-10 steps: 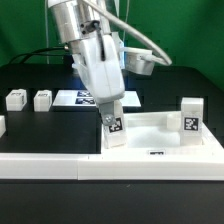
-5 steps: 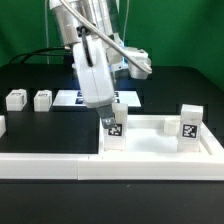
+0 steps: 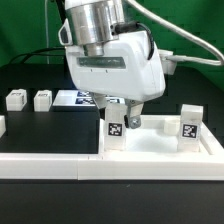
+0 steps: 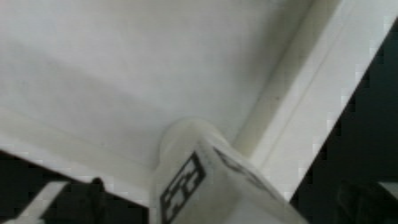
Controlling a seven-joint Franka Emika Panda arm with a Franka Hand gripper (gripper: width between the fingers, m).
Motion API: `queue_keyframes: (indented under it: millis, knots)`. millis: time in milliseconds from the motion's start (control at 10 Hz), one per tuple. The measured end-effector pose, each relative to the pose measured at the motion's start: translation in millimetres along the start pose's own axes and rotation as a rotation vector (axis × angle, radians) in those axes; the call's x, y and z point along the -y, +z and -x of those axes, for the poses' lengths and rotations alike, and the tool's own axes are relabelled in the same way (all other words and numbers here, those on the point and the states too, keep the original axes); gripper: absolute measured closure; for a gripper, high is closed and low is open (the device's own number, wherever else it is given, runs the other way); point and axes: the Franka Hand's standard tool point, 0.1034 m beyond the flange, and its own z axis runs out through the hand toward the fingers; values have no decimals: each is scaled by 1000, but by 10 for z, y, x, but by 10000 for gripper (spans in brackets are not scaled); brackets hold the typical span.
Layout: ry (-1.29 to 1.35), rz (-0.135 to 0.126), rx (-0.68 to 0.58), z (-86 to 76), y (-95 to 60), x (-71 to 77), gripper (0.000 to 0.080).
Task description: Assemble square table
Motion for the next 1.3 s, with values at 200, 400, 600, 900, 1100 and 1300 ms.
queue_keyframes:
  millis: [200,400,600,900,1100,1300]
  knots:
    - [-149,6,-3,-12,1,-10,150]
    - [-480,28,-6,-45,24,-45,150]
    - [-438,27,-7,-44,24,-45,150]
    - [-317,26,-8,-44,26,-47,412]
    - [-161,25,-11,-46,26,-47,512]
    - [17,24,-12,-48,31,-35,512]
